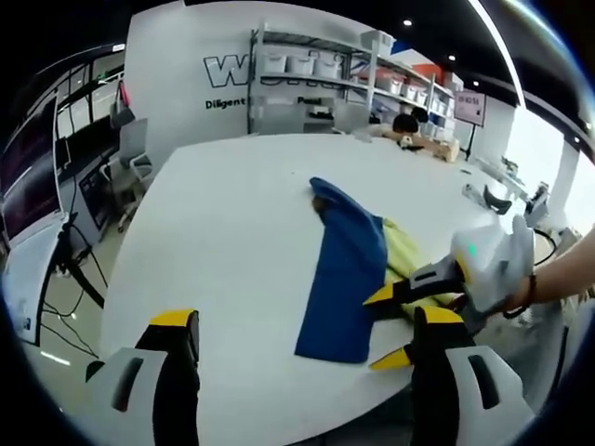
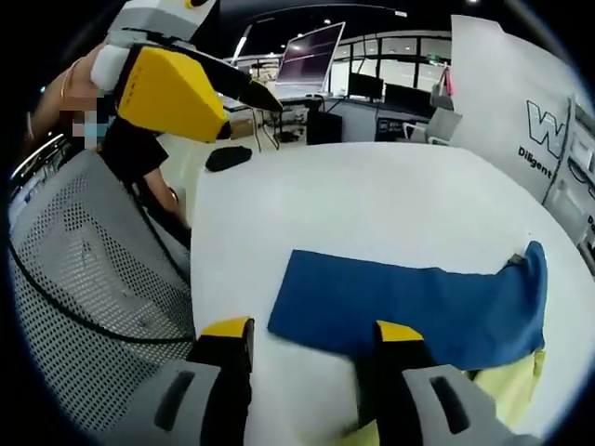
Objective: Fold the garment on the visible template until the final outline fits inside the template.
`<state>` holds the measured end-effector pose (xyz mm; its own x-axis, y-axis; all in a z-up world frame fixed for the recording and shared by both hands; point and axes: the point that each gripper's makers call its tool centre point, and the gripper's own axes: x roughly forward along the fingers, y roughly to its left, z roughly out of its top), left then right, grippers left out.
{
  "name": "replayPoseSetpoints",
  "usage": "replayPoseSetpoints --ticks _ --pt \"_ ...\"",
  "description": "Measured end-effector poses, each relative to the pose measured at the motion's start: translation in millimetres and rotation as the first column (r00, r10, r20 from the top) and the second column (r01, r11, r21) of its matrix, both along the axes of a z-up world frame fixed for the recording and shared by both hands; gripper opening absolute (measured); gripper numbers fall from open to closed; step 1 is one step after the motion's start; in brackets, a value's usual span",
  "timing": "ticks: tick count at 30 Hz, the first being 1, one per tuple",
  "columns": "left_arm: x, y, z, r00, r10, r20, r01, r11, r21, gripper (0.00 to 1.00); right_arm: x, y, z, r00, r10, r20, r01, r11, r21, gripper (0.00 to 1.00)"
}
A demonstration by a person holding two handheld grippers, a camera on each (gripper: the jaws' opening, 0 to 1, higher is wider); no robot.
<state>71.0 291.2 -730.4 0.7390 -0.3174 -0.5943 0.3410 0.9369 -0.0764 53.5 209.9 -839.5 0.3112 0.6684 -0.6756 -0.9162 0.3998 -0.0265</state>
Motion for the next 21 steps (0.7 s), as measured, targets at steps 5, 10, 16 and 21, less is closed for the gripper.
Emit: replayPoseSetpoints --ticks 5,10,16,21 --pt "1.2 2.6 -3.2 1.000 0.011 -0.010 -0.011 1.000 -0.002 0.92 0.4 0.7 -10.0 1.000 0.013 -0.015 -0.013 1.000 -0.013 0.38" --pt "2.2 1.1 -1.3 1.000 0.009 -0.003 -0.009 1.000 -0.006 0.92 0.7 1.6 -10.0 1.000 0.027 -0.005 -0.027 1.000 -0.017 0.32" --pt "5.0 5.7 0.0 0.999 0.036 0.006 -0.036 0.999 -0.010 0.92 -3.7 4.0 -15.3 0.997 0.065 0.029 -0.064 0.998 -0.029 0.14" --pt "3.3 7.1 0.1 0.999 0.036 0.007 -0.036 0.999 -0.009 0.91 -4.2 4.1 -17.1 0.997 0.064 0.037 -0.064 0.998 -0.024 0.06"
